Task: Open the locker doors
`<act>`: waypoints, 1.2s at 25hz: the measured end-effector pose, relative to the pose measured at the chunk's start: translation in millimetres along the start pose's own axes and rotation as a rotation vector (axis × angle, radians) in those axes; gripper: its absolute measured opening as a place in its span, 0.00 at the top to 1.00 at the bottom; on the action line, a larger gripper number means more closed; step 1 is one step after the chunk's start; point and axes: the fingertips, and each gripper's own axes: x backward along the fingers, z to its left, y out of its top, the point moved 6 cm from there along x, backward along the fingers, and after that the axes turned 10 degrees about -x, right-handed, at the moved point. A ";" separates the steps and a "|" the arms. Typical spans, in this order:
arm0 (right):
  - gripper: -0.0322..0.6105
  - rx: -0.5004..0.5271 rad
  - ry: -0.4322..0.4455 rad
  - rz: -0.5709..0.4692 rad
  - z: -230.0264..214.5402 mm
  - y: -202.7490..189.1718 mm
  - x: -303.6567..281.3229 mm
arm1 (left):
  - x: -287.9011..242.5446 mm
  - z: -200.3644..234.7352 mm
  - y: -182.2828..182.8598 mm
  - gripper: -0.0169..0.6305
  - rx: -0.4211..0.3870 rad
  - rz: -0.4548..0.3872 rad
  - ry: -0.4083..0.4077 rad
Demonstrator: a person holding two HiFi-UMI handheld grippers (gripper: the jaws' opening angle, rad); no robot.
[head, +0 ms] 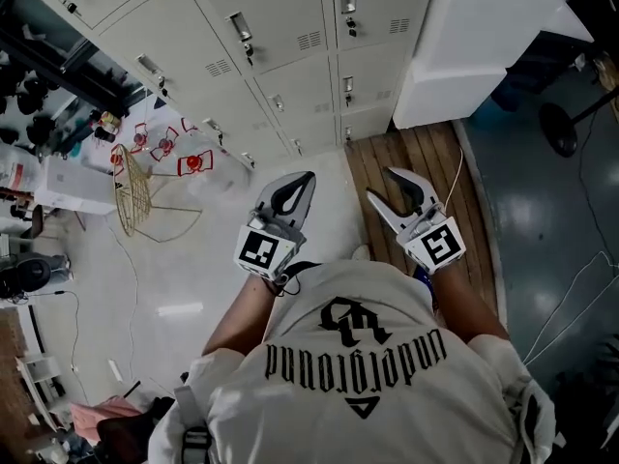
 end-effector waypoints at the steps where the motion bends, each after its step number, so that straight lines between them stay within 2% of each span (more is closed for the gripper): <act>1: 0.65 -0.010 -0.005 0.006 -9.7 -1.1 2.7 | -8.9 -2.4 -1.7 0.96 -0.002 0.006 -0.008; 6: 0.65 -0.020 -0.041 -0.008 -50.0 -8.0 12.3 | -42.2 -4.0 -8.0 0.96 -0.007 0.028 -0.022; 9: 0.65 -0.027 -0.060 -0.008 -66.8 -11.7 15.2 | -58.1 -3.5 -4.8 0.96 0.040 0.056 -0.014; 13: 0.65 -0.039 -0.078 0.007 -85.8 -16.4 14.1 | -76.6 4.2 -15.2 0.96 -0.002 0.051 -0.027; 17: 0.64 -0.021 -0.104 0.000 -110.3 -20.2 4.9 | -97.2 15.3 -21.8 0.96 -0.001 0.050 -0.038; 20: 0.64 -0.027 -0.120 -0.009 -129.4 -22.4 -7.3 | -111.4 29.0 -30.7 0.96 -0.022 0.049 -0.044; 26: 0.65 -0.047 -0.111 0.047 -159.7 -41.5 -45.4 | -137.7 68.7 -51.0 0.96 -0.001 0.055 -0.042; 30: 0.66 -0.064 -0.113 0.089 -183.0 -54.1 -81.1 | -161.0 95.5 -68.5 0.96 0.033 0.106 -0.032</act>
